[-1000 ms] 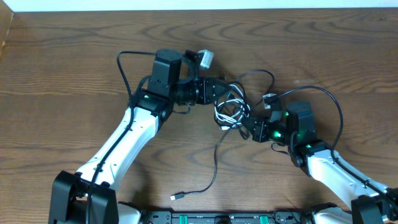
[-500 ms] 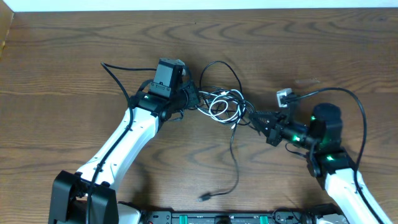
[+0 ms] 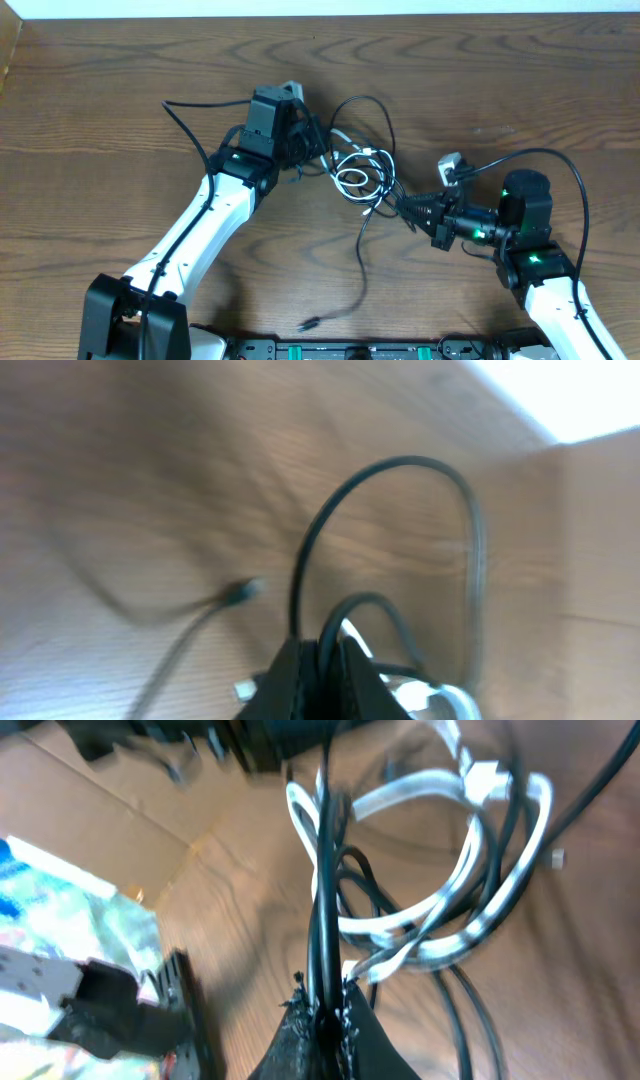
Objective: Untangle cables
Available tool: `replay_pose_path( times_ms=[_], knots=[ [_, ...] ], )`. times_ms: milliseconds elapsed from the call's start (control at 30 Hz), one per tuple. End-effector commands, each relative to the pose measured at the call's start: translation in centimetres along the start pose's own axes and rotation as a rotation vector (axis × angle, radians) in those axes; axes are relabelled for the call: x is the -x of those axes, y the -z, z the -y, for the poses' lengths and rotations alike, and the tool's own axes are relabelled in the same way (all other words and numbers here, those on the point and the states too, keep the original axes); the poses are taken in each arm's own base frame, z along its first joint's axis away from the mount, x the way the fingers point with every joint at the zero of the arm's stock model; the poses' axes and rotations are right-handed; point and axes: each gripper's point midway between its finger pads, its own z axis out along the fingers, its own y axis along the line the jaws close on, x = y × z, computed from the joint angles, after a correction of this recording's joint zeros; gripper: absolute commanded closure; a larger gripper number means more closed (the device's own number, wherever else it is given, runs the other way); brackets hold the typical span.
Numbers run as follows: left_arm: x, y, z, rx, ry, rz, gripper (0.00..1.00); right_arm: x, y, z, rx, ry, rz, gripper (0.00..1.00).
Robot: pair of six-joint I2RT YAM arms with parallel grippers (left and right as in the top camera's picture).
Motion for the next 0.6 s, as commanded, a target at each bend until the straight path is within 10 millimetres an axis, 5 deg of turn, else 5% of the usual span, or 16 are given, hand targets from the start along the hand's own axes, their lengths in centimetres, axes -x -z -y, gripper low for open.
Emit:
replay_pose_path(
  times_ms=[0,100,333,567],
  knots=[
    [0.2,1.1,5.2,-0.246,-0.042,-0.036,0.92,-1.3,-0.3,0.9,-0.064,0.025,-0.042,0.99],
    [0.5,2.0,8.0,-0.384,-0.105,-0.039,0.92,-2.5,-0.3,2.1,-0.133,-0.017,-0.082,0.98],
    [-0.3,2.5,8.9,-0.440,-0.159,-0.075,0.92,-2.5,0.3,5.0,-0.300,-0.051,-0.067,0.54],
    [-1.8,3.2,9.9,-0.524,-0.250,-0.141,0.92,0.7,1.5,6.5,-0.357,-0.152,0.081,0.46]
  ],
)
